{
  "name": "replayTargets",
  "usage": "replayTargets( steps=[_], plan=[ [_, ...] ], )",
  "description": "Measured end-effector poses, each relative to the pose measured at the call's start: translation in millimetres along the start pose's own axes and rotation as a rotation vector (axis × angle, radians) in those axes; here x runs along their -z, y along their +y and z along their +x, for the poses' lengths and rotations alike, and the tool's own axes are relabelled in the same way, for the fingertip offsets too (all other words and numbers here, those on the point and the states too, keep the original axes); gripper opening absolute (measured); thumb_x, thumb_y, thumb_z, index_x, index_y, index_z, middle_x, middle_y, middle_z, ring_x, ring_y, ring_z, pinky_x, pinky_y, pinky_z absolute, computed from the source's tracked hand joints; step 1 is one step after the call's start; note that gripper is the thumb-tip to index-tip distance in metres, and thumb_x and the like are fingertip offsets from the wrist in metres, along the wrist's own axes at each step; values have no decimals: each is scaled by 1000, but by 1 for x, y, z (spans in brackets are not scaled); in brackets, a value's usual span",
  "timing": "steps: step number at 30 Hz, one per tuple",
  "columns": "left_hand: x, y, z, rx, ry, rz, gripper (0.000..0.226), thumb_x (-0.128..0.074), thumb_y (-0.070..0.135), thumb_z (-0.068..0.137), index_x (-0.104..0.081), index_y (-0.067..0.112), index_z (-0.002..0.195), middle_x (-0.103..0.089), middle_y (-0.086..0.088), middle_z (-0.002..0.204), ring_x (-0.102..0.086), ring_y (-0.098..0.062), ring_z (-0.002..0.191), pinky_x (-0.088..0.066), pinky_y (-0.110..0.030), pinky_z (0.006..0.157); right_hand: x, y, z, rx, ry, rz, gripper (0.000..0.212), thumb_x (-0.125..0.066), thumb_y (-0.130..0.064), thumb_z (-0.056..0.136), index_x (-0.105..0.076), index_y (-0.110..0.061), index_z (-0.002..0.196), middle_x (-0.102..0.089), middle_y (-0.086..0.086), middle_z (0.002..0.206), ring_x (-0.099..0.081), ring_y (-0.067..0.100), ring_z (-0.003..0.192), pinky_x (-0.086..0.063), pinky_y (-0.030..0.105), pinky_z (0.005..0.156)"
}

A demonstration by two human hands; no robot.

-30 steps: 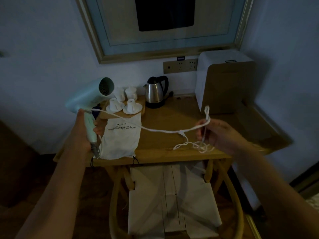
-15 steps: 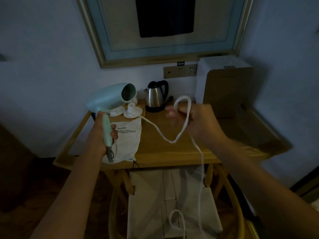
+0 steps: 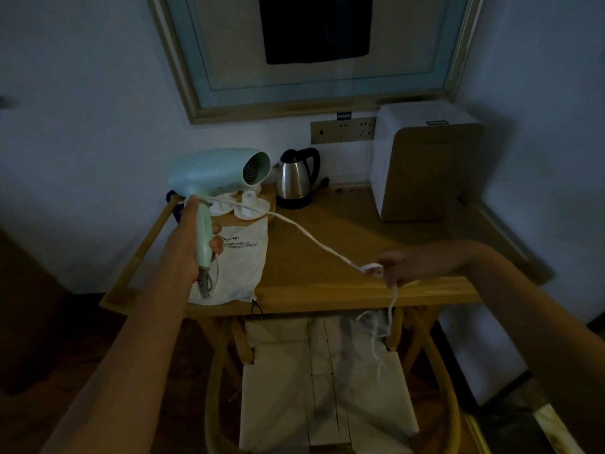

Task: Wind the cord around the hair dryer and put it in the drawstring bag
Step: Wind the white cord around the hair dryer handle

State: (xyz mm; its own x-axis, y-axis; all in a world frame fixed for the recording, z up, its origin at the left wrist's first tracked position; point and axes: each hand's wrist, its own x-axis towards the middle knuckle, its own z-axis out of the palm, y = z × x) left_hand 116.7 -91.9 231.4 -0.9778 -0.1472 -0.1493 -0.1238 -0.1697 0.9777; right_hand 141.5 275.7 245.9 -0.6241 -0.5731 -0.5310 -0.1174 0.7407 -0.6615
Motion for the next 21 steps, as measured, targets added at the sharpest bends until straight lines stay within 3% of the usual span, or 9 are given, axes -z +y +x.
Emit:
replayTargets(
  steps=[3,6,7,9,11,12,15,18,21],
  plan=[
    [6,0,10,49,-27,-118,45,-38,64,87,-47,21,79,-41,2,60,-37,-7,35,-30,-14,33,7,-1,-4,83,-37,155,35,-50,-18,92,-46,-21,127,-61,1,107,-61,12,99,-52,24,81],
    [12,1,15,53,-52,-196,40,-42,60,88,-47,20,93,-36,-1,67,-36,-9,36,-30,-15,34,6,0,-4,160,-35,241,21,-53,-11,91,-60,-14,110,-68,6,103,-65,16,98,-53,27,85],
    [13,1,15,48,-52,-192,41,-41,60,88,-46,20,94,-35,-1,67,-35,-9,36,-30,-15,34,2,1,-1,142,-21,205,20,-52,-11,91,-62,-16,108,-67,7,107,-64,17,101,-52,28,88],
    [10,1,12,57,-47,-181,42,-40,61,88,-45,20,93,-37,-1,63,-36,-9,33,-31,-14,33,-7,3,10,32,21,-90,30,-50,-18,93,-51,-24,123,-56,5,129,-53,19,118,-44,34,100],
    [2,3,5,60,-35,-121,40,-41,61,88,-49,21,86,-46,1,52,-38,-10,30,-32,-12,33,-16,6,28,-73,186,-373,48,-46,-29,95,-31,-24,140,-34,3,149,-36,21,133,-30,34,107],
    [-6,3,1,45,-28,-57,39,-42,60,88,-51,22,82,-48,2,48,-40,-10,30,-33,-12,35,-21,2,34,-77,303,-370,52,-44,-32,95,-26,-23,143,-28,4,152,-34,21,133,-29,32,105],
    [-33,-2,-13,70,-39,46,38,-49,52,88,-56,16,75,-54,1,46,-43,-12,30,-35,-16,34,-35,-18,53,86,520,-14,50,-39,-39,96,-27,-27,143,-36,9,148,-53,17,111,-42,30,91],
    [-58,-16,-24,81,-87,148,38,-54,55,83,-60,18,78,-57,1,48,-44,-14,34,-34,-20,35,-54,-44,72,288,575,254,40,-39,-34,97,-40,-29,137,-48,6,140,-50,25,121,-41,39,102],
    [-75,-28,-32,68,-182,166,46,-56,62,74,-63,17,80,-58,0,51,-47,-14,37,-36,-21,36,-76,-62,84,385,539,570,27,-42,-28,96,-64,-19,108,-65,0,114,-59,8,107,-44,24,95]
  ],
)
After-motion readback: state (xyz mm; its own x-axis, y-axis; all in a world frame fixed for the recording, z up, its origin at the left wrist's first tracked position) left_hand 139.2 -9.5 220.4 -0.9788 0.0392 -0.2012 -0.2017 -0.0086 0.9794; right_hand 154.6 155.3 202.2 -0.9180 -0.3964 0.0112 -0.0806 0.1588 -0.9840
